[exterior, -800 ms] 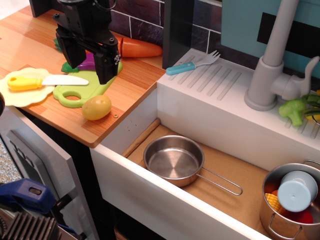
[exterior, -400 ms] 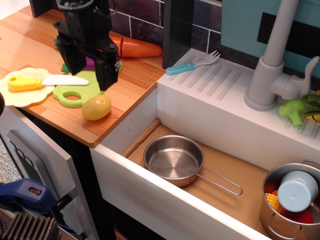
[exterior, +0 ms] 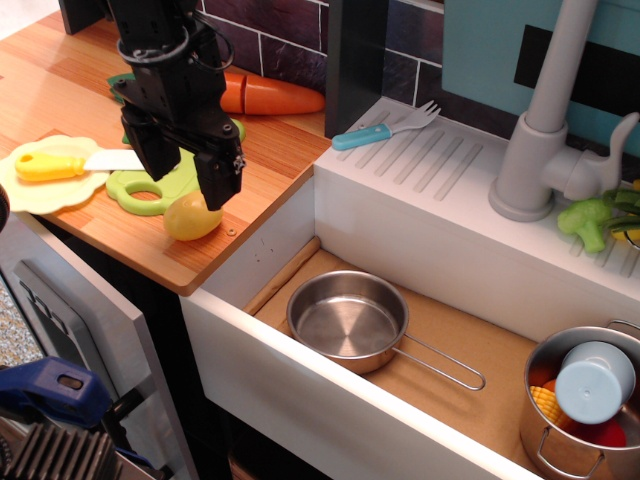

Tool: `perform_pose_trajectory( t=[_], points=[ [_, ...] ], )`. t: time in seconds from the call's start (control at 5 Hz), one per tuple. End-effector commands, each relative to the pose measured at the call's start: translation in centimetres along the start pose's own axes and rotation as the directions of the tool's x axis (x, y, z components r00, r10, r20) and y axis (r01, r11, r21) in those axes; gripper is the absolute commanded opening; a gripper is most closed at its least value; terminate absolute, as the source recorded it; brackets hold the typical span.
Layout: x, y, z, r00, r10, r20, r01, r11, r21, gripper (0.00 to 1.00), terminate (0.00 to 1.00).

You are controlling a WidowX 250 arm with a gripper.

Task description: Put potato in pot or pan

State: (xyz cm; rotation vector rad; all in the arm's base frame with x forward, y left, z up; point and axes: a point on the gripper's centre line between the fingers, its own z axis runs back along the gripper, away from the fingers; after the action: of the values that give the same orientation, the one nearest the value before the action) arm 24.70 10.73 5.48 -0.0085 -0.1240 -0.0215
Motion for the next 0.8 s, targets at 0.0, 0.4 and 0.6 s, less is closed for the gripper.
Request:
perform_pose_trajectory(
  t=[0.0,0.4,0.6],
  points=[
    [0.4,0.7,-0.7,0.999,-0.022,0.026,0.022,1.000,-0.009,1.00,0.00],
    [0.4,0.7,-2.5,0.999,-0.032,0.019,0.033,0.999,-0.037,1.00,0.00],
    [0.5,0.8,-3.3,0.998,-0.047,0.031,0.048,0.998,-0.032,1.00,0.00]
  ],
)
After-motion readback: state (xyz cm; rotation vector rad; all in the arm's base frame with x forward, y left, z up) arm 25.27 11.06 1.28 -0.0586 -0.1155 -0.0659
